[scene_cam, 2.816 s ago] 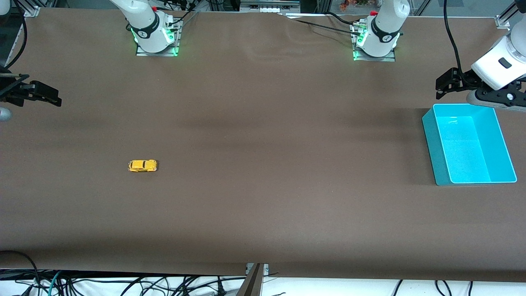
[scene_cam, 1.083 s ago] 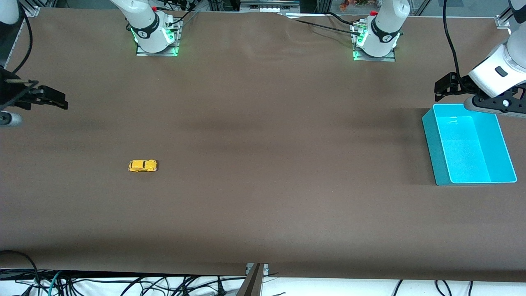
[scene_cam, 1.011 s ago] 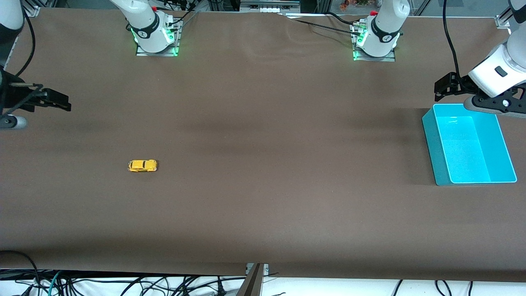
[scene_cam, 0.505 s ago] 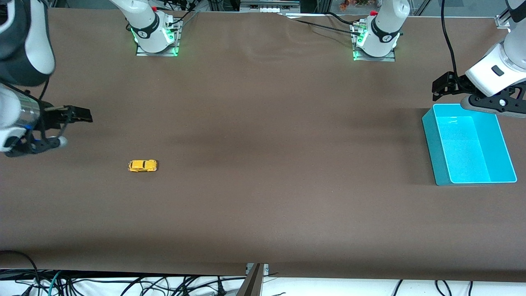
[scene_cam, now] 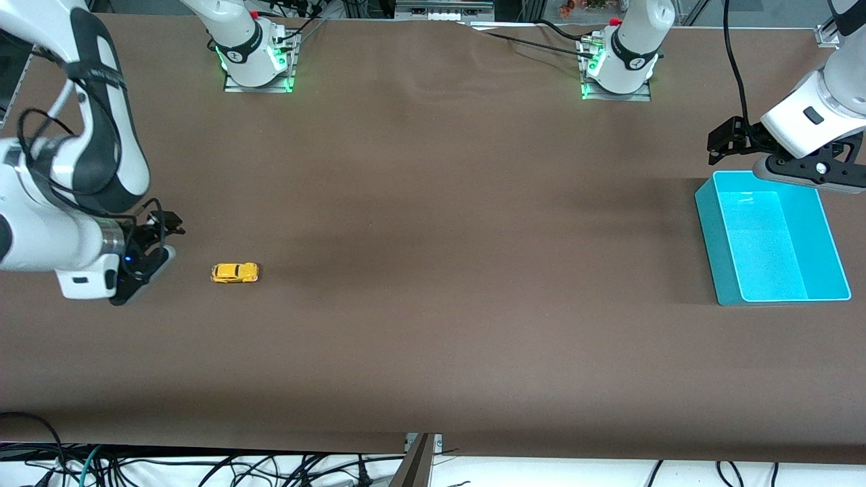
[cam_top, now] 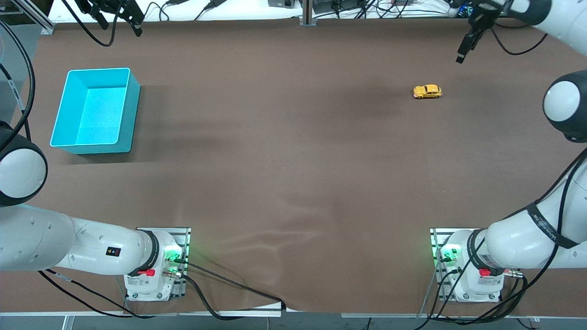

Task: Wind and store yellow beetle car
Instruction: 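Lower the open right gripper over the yellow beetle car, then close the right gripper on the yellow car's body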

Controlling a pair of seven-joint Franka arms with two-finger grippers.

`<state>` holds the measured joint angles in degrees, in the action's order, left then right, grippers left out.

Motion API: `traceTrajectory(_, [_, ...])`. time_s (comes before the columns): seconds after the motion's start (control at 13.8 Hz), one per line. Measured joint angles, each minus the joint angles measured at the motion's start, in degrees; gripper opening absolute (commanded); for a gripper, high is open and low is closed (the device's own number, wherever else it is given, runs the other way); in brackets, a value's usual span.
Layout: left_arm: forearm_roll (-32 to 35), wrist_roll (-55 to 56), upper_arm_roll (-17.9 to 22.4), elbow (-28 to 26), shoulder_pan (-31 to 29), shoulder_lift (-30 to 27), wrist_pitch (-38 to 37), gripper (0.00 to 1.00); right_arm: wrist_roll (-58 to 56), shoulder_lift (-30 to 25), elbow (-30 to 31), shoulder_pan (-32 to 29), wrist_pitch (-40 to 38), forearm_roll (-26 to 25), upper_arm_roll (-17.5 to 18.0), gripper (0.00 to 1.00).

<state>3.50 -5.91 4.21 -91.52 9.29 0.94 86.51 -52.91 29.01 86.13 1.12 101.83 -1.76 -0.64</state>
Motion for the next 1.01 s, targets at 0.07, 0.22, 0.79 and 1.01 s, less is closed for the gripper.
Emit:
traceTrajectory(0.07, [0.0,0.0,0.1,0.1,0.0,0.1,0.0,1.0,-3.7,1.0,1.2,0.0,3.5,0.0,0.0,1.0])
traceTrajectory(0.22, [0.0,0.0,0.1,0.2,0.0,0.3,0.0,1.0,-11.1,2.2,4.4,0.5,11.5,0.0,0.1,1.0])
traceTrajectory(0.79, [0.0,0.0,0.1,0.3,0.0,0.4,-0.1,1.0,-28.0,2.6,17.2,3.3,33.3,0.0,0.1,1.0])
traceTrajectory(1.01, [0.0,0.0,0.1,0.3,0.0,0.4,-0.1,1.0,-31.5,2.6,21.6,3.2,39.3,0.0,0.0,1.0])
